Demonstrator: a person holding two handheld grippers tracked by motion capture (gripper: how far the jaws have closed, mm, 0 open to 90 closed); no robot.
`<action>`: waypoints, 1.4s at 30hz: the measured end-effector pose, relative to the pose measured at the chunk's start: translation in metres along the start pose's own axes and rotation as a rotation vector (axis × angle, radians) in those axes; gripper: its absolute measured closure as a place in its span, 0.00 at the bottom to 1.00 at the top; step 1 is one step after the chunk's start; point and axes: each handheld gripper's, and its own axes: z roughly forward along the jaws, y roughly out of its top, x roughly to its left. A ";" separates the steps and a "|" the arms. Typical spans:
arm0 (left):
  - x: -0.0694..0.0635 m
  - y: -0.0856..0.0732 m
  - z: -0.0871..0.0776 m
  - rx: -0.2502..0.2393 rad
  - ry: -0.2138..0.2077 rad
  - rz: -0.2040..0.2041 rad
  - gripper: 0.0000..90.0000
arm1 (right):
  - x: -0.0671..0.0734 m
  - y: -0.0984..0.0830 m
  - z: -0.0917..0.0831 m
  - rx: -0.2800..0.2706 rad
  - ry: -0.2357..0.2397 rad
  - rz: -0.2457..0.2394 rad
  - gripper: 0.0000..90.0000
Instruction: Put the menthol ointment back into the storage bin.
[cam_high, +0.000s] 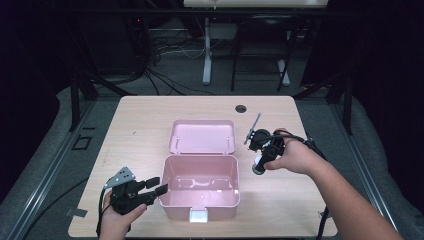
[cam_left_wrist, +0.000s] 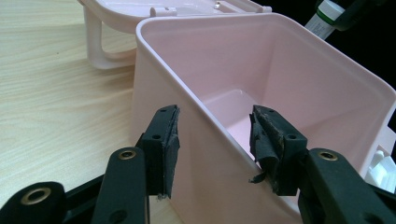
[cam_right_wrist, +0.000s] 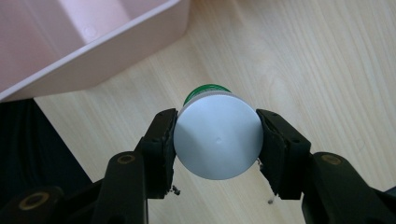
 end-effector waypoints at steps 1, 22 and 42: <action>0.000 0.000 0.000 0.000 -0.001 -0.001 0.58 | 0.001 0.000 -0.001 0.000 0.004 -0.016 0.56; 0.000 0.000 0.000 -0.001 -0.002 -0.004 0.58 | 0.037 0.015 -0.019 0.033 0.024 -0.287 0.56; 0.001 0.000 0.001 0.001 -0.008 -0.006 0.57 | 0.059 0.041 -0.035 0.031 0.038 -0.346 0.56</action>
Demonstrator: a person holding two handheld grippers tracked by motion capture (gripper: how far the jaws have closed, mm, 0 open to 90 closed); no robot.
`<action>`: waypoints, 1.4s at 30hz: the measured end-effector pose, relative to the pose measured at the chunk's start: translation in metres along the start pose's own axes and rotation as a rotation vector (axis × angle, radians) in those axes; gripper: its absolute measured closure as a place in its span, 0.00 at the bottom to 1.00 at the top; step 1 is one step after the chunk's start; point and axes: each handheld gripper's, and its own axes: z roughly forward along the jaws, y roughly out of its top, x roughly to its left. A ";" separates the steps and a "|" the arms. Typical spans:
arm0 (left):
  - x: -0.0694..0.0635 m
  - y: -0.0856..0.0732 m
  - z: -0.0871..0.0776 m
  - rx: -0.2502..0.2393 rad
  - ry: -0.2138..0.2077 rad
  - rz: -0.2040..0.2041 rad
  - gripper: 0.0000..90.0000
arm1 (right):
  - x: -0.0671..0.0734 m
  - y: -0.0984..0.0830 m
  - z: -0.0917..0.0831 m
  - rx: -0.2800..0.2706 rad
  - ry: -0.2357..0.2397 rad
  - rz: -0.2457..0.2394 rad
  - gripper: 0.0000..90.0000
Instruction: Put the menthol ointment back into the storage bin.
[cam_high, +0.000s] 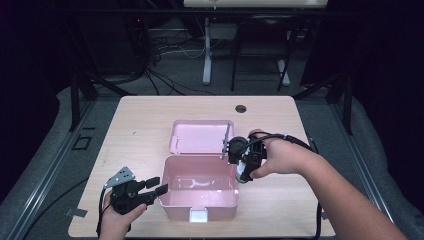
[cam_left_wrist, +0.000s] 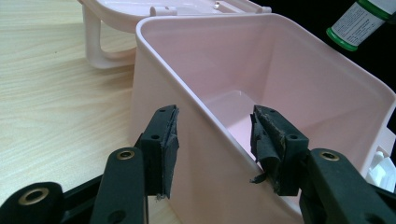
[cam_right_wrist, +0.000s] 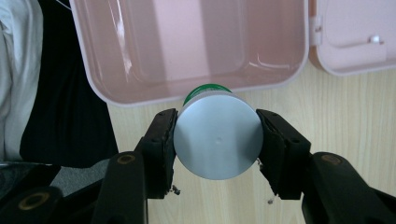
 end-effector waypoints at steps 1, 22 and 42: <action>0.000 0.000 0.000 0.000 0.000 0.000 0.57 | 0.001 0.002 0.000 -0.003 0.001 -0.003 0.56; 0.000 0.000 0.000 -0.003 -0.002 0.000 0.57 | 0.009 0.033 0.016 0.003 0.012 -0.061 0.56; 0.000 0.000 0.000 -0.002 -0.001 0.002 0.57 | 0.011 0.039 0.046 0.036 0.019 -0.077 0.56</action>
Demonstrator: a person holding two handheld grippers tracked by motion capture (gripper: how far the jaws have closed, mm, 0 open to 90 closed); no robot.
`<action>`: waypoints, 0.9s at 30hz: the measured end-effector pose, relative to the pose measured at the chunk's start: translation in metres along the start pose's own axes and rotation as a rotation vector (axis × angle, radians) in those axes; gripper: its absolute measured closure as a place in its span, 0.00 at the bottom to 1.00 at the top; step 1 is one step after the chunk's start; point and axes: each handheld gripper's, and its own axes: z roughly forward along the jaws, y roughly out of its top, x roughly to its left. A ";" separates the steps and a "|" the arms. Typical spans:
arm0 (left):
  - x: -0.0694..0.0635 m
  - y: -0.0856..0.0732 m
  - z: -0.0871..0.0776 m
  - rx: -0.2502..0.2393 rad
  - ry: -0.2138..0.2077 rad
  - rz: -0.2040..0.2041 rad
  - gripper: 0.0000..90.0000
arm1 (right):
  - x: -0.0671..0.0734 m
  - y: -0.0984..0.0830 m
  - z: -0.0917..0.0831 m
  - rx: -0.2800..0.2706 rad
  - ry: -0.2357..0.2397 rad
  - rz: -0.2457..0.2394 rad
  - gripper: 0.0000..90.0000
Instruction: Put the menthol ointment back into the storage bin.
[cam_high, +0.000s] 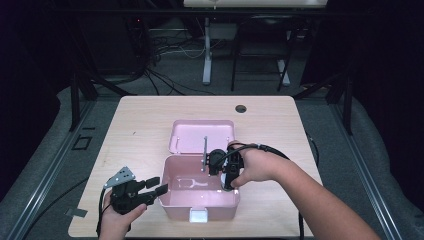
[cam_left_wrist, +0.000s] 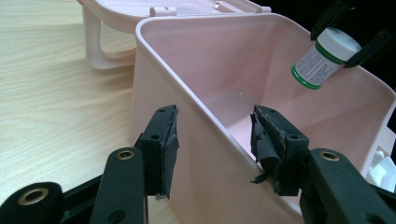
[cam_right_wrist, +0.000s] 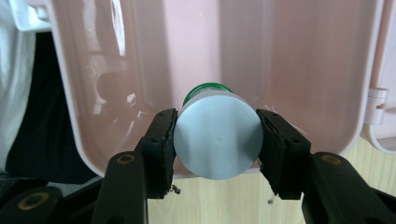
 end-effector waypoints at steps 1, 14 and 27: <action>0.000 0.000 0.000 0.000 0.000 0.000 0.57 | 0.000 0.000 0.001 0.005 -0.004 0.001 0.56; 0.000 0.000 0.000 0.001 0.000 0.004 0.57 | -0.003 0.001 0.020 0.001 0.003 0.018 0.56; 0.001 0.000 0.000 0.000 0.000 0.003 0.57 | -0.008 0.000 0.036 -0.001 -0.003 0.031 0.56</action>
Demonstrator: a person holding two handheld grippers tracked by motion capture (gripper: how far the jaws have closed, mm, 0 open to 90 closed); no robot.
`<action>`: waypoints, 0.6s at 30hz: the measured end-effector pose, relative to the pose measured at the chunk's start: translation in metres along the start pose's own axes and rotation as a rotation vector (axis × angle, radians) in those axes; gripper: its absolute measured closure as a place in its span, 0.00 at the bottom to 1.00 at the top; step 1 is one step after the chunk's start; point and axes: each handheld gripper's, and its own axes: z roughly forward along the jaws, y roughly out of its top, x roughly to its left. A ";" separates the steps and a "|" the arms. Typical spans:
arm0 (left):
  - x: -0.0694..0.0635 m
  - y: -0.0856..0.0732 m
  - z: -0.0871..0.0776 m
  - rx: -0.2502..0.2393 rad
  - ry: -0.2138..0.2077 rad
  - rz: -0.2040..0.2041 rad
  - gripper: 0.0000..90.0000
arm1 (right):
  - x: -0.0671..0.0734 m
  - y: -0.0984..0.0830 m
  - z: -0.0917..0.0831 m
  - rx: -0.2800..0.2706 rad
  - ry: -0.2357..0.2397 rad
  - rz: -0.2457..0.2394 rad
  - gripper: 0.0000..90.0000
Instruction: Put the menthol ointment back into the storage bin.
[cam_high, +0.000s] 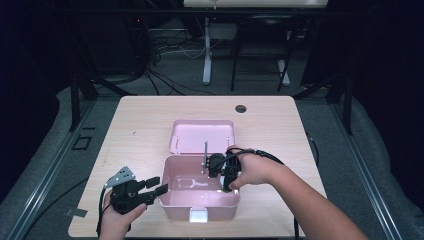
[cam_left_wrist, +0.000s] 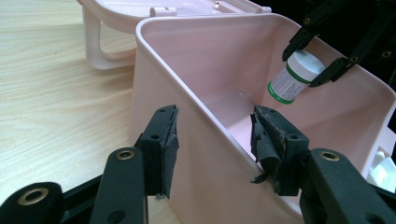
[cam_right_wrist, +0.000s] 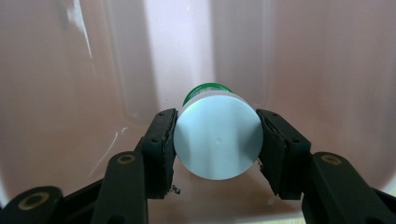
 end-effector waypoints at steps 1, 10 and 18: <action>0.000 0.000 0.000 0.000 0.000 -0.001 0.57 | 0.000 0.000 0.001 0.003 -0.001 0.000 0.56; 0.000 0.000 0.000 0.001 0.001 0.000 0.57 | 0.000 0.003 0.010 0.014 -0.002 -0.003 0.56; 0.000 0.000 0.000 0.001 0.000 0.000 0.57 | -0.002 0.005 0.014 0.017 -0.007 -0.005 0.56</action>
